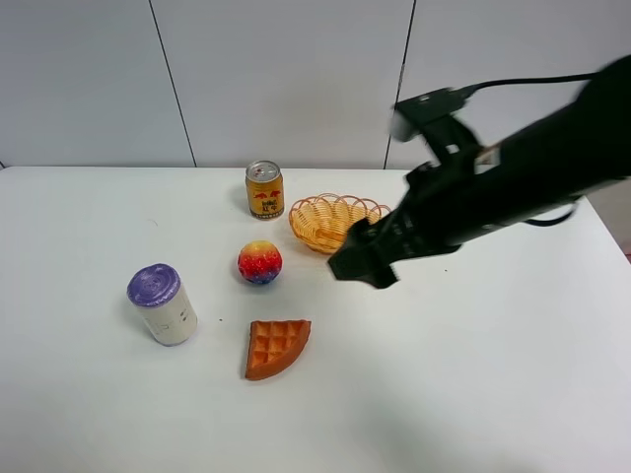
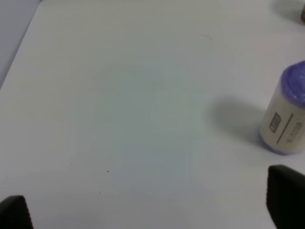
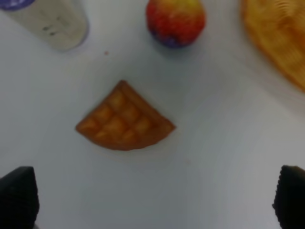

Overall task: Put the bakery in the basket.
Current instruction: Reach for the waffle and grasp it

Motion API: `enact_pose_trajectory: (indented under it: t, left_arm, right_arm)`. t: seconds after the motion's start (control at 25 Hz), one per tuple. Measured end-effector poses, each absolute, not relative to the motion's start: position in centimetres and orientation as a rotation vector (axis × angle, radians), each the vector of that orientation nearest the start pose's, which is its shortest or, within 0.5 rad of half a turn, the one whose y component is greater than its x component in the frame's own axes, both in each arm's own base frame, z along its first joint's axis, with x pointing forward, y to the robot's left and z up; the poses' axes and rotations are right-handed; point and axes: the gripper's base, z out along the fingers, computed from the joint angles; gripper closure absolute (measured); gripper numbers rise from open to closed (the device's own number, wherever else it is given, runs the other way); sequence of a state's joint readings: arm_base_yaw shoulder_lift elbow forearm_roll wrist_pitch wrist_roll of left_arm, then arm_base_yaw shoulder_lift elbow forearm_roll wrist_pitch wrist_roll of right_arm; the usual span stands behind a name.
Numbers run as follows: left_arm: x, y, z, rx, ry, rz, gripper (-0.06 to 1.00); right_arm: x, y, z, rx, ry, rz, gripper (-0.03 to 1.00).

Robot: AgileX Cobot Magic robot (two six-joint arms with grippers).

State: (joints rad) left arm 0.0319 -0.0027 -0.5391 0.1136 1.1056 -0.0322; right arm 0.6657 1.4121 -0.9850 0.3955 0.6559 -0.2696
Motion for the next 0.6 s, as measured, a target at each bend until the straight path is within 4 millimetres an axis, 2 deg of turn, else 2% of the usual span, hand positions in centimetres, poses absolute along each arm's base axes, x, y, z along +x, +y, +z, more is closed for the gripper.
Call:
enact_pose_trajectory:
  t: [0.12, 0.16, 0.28, 0.4, 0.48, 0.6]
  left_arm:
    - [-1.2, 0.9, 28.5, -0.077, 2.043, 0.136, -0.05]
    - [-1.2, 0.9, 28.5, -0.077, 2.043, 0.136, -0.05]
    - [-1.2, 0.9, 28.5, -0.077, 2.043, 0.136, -0.05]
    - [-1.2, 0.9, 28.5, -0.077, 2.043, 0.136, -0.05]
    - [-1.2, 0.9, 28.5, -0.077, 2.043, 0.136, -0.05]
    - [-1.2, 0.9, 28.5, -0.077, 2.043, 0.136, -0.05]
  right_arm:
    - [22.5, 23.8, 25.3, -0.966, 2.558, 0.602, -0.03]
    - [22.7, 24.9, 25.2, -1.007, 2.580, 0.603, -0.03]
    - [23.1, 27.3, 24.5, -1.267, 2.569, 0.506, -0.03]
    - [23.0, 28.3, 24.6, -1.546, 2.465, 0.437, -0.03]
    - [22.9, 28.3, 24.3, -1.701, 2.385, 0.400, -0.03]
    - [23.3, 28.2, 23.4, -1.839, 2.313, 0.322, -0.03]
